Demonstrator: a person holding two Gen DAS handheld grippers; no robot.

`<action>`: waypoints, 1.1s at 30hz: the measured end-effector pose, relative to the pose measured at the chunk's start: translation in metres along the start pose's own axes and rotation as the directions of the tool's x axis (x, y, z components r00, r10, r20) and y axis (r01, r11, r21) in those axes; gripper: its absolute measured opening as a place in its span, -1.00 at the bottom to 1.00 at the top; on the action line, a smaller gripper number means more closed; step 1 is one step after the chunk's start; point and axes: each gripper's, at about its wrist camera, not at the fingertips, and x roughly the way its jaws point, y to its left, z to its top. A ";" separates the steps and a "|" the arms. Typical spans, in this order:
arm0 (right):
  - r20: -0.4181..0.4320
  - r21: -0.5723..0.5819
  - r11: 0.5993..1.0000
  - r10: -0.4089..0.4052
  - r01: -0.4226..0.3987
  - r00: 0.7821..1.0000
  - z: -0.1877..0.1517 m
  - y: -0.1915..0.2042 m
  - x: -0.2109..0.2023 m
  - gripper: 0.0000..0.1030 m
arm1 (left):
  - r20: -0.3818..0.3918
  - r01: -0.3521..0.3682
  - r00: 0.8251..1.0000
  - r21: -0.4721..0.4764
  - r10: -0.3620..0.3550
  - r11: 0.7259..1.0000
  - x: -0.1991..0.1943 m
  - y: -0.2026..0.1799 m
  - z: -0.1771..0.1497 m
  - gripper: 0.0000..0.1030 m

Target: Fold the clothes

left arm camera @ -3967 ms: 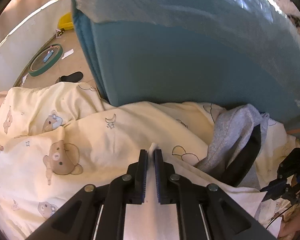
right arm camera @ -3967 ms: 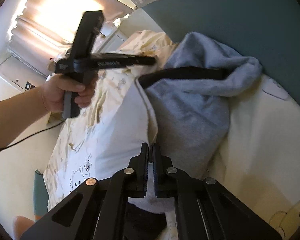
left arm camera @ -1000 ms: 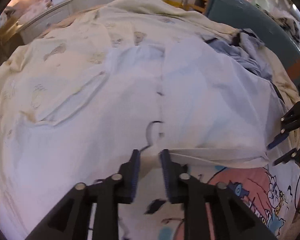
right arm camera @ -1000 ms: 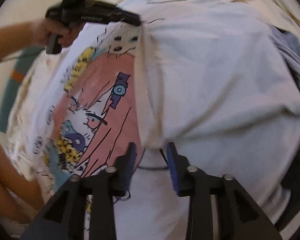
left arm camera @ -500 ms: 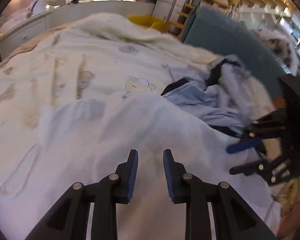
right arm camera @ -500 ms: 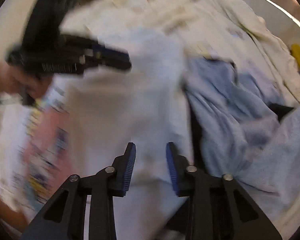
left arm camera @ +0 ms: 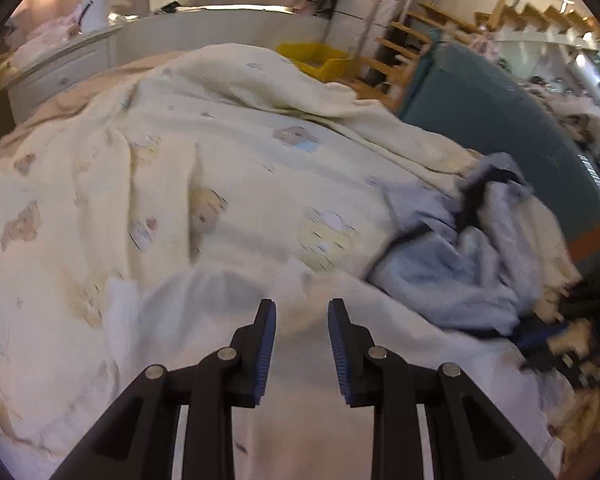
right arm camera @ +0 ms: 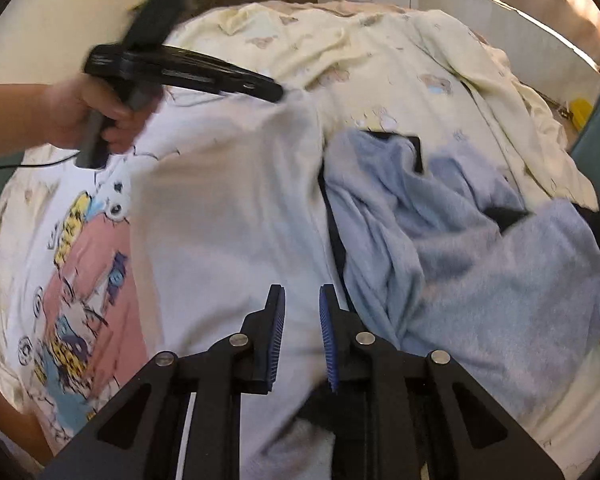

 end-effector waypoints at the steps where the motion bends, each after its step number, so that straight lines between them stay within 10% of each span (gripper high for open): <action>1: -0.007 0.000 1.000 0.005 -0.005 1.000 0.000 0.000 0.004 -0.61 | -0.019 -0.017 1.000 -0.002 0.017 1.000 0.010 -0.002 0.007 -0.46; 9: -0.073 0.033 0.999 0.028 -0.026 0.997 -0.018 -0.015 0.031 -0.61 | -0.194 -0.010 0.981 0.087 0.026 0.996 0.053 -0.003 0.025 -0.57; 11: -0.085 0.010 1.000 0.003 -0.002 0.996 -0.021 -0.015 0.032 -0.66 | -0.173 0.009 0.985 0.036 -0.002 0.999 0.050 0.004 0.033 -0.93; 17: -0.106 0.028 0.999 -0.032 0.035 0.994 -0.020 -0.022 0.037 -0.71 | -0.135 -0.017 0.991 -0.132 -0.001 0.991 0.045 0.031 0.055 -0.93; 24: -0.138 0.100 0.994 -0.024 0.038 0.990 -0.019 -0.039 0.035 -0.86 | -0.111 -0.104 0.992 -0.438 0.061 0.893 0.029 0.080 0.041 -0.30; 30: 0.006 0.095 0.995 0.014 -0.015 1.000 -0.006 -0.029 -0.006 -0.71 | -0.007 0.050 0.999 -0.178 -0.053 0.983 -0.026 0.044 0.012 -0.30; 33: 0.053 0.084 0.993 0.074 -0.078 0.996 0.008 -0.017 -0.002 -0.71 | -0.088 0.092 0.992 -0.020 -0.093 0.996 -0.034 0.008 -0.033 -0.30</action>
